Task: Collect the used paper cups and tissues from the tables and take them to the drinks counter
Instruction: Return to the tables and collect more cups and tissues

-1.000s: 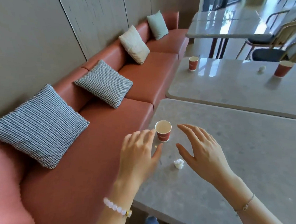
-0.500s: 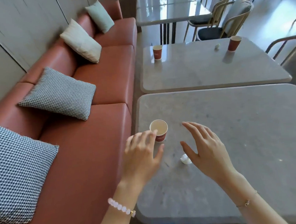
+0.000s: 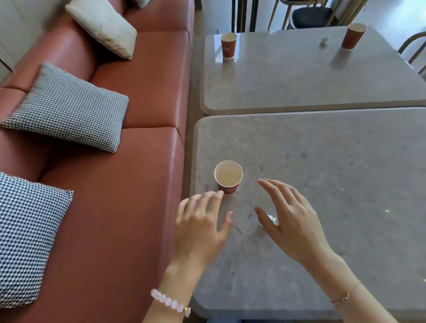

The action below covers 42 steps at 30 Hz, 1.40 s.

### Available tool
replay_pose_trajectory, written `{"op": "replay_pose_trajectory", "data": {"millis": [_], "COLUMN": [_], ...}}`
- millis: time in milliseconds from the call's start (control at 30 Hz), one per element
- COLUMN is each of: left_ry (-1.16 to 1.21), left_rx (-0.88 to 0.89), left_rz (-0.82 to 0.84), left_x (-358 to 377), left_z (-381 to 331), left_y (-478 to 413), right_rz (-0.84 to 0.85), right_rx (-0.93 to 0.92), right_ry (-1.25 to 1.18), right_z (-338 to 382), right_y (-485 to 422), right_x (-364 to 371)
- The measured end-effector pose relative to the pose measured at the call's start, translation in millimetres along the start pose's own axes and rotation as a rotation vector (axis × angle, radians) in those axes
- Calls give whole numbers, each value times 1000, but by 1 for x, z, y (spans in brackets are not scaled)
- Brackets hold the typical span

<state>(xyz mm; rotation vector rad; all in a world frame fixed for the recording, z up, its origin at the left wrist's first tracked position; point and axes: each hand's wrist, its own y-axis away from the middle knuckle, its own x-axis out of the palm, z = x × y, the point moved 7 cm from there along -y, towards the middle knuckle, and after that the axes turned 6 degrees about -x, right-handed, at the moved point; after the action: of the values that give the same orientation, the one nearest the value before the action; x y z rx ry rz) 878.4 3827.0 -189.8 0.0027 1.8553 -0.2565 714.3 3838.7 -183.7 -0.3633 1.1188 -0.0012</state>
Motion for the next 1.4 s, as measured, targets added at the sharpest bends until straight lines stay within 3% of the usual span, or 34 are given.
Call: {"op": "replay_pose_trajectory", "data": {"millis": [300, 667, 867, 1067, 1400], "left_ry": [37, 59, 60, 58, 37], "left_rx": [-79, -169, -197, -201, -200], "left_rz": [8, 20, 21, 28, 8], "left_x": [17, 33, 40, 44, 43], "left_z": [6, 25, 33, 35, 43], "left_y": [-5, -8, -8, -10, -12], "right_rz": [36, 242, 222, 207, 74], "right_rx": [1, 302, 436, 435, 448], "right_ry": [-97, -571, -802, -954, -980], "right_z": [-24, -70, -76, -70, -68], "right_y": [-9, -43, -53, -59, -65], "right_x": [35, 127, 160, 173, 170]}}
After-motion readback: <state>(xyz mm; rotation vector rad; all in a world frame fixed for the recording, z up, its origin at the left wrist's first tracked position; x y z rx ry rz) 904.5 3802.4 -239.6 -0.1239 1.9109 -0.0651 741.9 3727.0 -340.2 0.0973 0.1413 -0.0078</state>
